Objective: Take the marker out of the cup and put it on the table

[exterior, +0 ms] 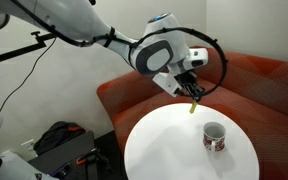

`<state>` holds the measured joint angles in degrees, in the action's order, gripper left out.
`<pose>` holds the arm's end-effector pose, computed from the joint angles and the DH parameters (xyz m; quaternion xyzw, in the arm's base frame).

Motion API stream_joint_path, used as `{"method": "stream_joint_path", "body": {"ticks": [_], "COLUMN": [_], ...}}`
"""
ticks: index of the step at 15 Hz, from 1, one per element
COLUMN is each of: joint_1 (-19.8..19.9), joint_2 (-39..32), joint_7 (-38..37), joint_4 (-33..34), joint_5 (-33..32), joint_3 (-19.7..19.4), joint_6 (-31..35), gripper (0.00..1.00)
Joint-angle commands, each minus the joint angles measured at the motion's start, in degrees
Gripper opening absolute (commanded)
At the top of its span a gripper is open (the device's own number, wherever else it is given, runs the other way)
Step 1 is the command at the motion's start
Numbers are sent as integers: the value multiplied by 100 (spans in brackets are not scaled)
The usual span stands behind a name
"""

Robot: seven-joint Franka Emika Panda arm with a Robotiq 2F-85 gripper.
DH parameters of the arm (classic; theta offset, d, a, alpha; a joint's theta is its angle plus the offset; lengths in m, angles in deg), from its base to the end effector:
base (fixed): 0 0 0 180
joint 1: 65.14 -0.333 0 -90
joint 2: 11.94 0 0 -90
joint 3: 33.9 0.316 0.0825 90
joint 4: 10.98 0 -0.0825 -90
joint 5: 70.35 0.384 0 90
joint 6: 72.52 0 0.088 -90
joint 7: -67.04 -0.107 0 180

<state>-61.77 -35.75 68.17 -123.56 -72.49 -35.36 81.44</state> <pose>0.6417 -0.0520 0.2923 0.9880 -0.0147 0.1517 0.0235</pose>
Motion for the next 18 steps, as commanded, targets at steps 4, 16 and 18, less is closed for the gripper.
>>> {"method": "stream_joint_path", "body": {"ticks": [4,16,18], "joint_1": [-360,-1439,-1481], "joint_2": [28,-1850,-2304], "joint_7": [283,-505,-498], "joint_4": [197,2176,2733], "joint_5": [-359,-1117,-1120], "joint_3": [135,75,76], "joint_6": [-1439,-2848,-3348], "gripper": [5,5,5]}}
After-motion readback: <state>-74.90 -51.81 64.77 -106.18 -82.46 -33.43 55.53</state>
